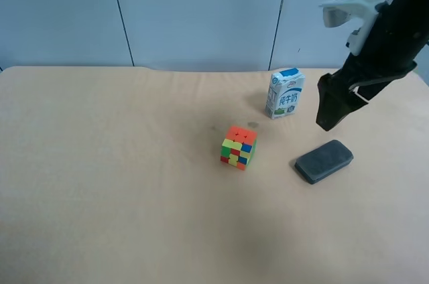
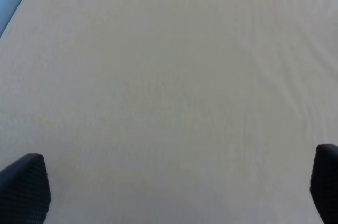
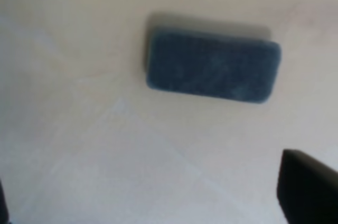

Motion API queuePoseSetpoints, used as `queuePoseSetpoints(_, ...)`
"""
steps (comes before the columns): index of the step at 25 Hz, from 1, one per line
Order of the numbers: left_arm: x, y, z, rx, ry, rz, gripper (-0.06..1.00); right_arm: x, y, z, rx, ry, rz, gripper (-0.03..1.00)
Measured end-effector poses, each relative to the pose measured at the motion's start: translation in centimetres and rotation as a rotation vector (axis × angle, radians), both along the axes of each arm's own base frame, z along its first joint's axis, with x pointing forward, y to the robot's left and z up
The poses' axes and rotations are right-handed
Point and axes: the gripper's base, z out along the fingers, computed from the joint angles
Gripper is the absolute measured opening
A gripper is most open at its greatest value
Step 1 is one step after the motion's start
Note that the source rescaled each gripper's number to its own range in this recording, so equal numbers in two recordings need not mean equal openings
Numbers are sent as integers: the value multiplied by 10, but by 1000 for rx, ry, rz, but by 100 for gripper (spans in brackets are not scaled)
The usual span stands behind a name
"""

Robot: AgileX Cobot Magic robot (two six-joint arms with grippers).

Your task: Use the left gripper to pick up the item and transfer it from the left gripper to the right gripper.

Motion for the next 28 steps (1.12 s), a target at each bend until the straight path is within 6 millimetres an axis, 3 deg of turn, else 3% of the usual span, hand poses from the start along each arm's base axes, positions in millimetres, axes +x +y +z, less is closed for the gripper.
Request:
queuePoseSetpoints(7,0,0,0,0,0,0,100,-31,-10,46,70,-146,-91,100)
queuePoseSetpoints(17,0,0,0,0,0,0,100,-102,-34,110,218,-407,-199,100)
queuePoseSetpoints(24,0,0,0,0,0,0,100,-152,-50,137,312,-562,-236,100)
queuePoseSetpoints(28,0,0,0,0,0,0,100,-173,-57,140,348,-612,-254,100)
